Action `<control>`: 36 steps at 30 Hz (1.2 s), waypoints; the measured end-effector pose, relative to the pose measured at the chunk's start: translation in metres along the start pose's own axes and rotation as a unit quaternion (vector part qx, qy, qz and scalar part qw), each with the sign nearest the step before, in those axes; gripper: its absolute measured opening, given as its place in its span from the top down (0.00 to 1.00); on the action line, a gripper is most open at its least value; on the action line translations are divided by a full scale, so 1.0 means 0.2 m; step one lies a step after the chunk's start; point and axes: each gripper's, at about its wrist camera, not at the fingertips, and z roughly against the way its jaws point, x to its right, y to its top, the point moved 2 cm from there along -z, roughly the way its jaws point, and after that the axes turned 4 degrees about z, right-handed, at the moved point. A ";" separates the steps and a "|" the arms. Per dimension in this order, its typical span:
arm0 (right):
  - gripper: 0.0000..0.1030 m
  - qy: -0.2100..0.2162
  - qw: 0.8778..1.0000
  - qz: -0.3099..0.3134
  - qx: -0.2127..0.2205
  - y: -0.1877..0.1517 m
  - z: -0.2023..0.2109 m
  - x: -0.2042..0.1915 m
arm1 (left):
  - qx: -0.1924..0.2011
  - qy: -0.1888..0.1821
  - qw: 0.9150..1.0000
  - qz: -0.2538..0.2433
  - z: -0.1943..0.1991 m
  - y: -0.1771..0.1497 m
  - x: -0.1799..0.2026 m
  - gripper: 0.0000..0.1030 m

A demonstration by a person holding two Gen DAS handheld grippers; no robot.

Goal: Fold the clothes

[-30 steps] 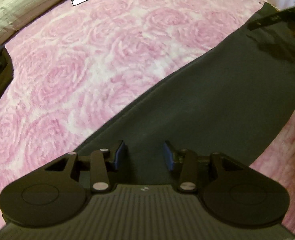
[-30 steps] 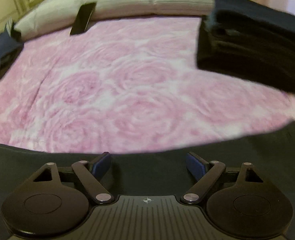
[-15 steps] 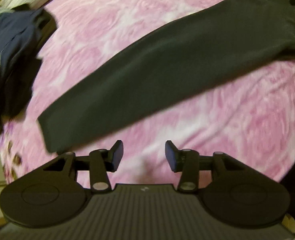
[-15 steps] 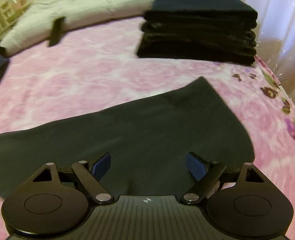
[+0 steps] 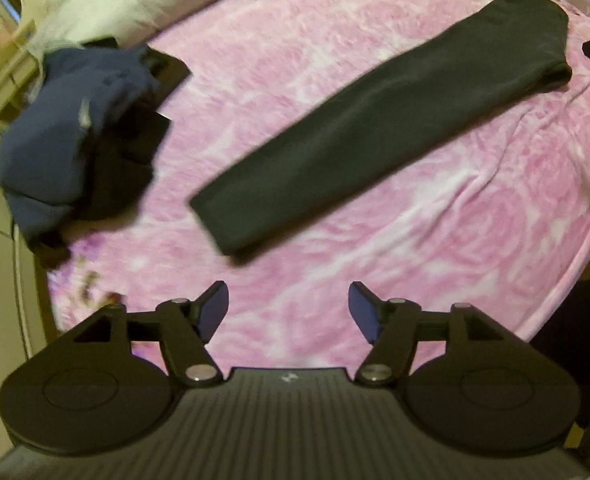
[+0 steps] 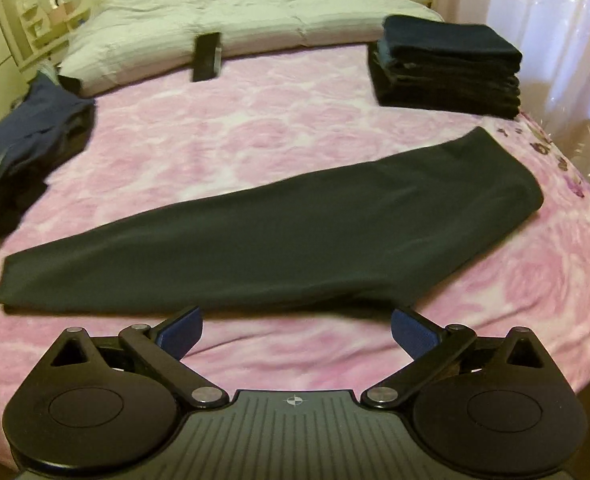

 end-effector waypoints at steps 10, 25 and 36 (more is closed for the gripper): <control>0.00 -0.032 0.994 0.107 -0.020 -0.03 0.16 -0.54 | 0.047 0.007 0.999 0.023 0.16 -0.10 -0.32 0.26; 0.00 -0.030 0.993 0.071 -0.092 -0.02 0.03 -0.56 | 0.010 -0.015 0.997 0.072 0.14 -0.12 -0.31 0.01; 0.00 -0.014 0.993 0.077 -0.094 -0.04 -0.01 -0.64 | -0.006 -0.012 0.995 0.095 0.13 -0.18 -0.36 0.01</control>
